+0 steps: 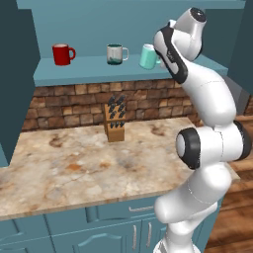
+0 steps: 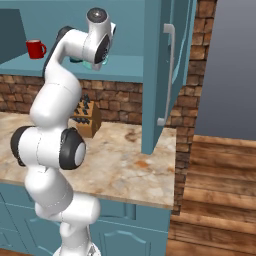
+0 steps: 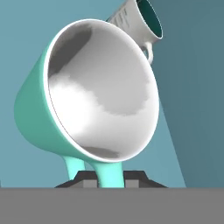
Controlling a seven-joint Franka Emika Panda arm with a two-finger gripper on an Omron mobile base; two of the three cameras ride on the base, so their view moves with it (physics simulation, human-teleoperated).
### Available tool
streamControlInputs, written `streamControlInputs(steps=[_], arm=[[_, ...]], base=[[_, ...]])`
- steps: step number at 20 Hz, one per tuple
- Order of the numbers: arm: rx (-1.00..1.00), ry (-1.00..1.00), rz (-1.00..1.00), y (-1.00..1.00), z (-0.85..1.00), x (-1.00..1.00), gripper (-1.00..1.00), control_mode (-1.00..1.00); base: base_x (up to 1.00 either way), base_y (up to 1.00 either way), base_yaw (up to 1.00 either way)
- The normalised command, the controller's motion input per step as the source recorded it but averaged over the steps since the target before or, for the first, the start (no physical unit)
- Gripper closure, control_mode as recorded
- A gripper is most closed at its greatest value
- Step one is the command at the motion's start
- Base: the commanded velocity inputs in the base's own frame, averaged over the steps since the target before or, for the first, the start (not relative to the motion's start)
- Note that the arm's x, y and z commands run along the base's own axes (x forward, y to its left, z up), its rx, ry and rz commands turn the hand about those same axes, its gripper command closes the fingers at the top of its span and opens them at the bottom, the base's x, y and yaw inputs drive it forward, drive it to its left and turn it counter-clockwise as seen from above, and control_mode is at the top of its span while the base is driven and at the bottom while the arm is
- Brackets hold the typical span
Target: Pick the mug on the counter and place it in the cabinet with the handle facing the right, like the mugs already inside.
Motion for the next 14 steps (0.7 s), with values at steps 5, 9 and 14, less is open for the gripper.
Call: streamControlInputs(steps=[5, 9, 14], arm=[[-0.04, 0.01, 0.00, 0.00, 0.00, 0.16, 1.00, -1.00], [-0.04, 0.02, 0.00, 0.00, 0.00, 0.17, 1.00, -1.00], [-0.04, 0.02, 0.00, 0.00, 0.00, 0.17, 1.00, -1.00]], base=[[0.00, 0.00, 0.00], [0.00, 0.00, 0.00], [0.00, 0.00, 0.00]])
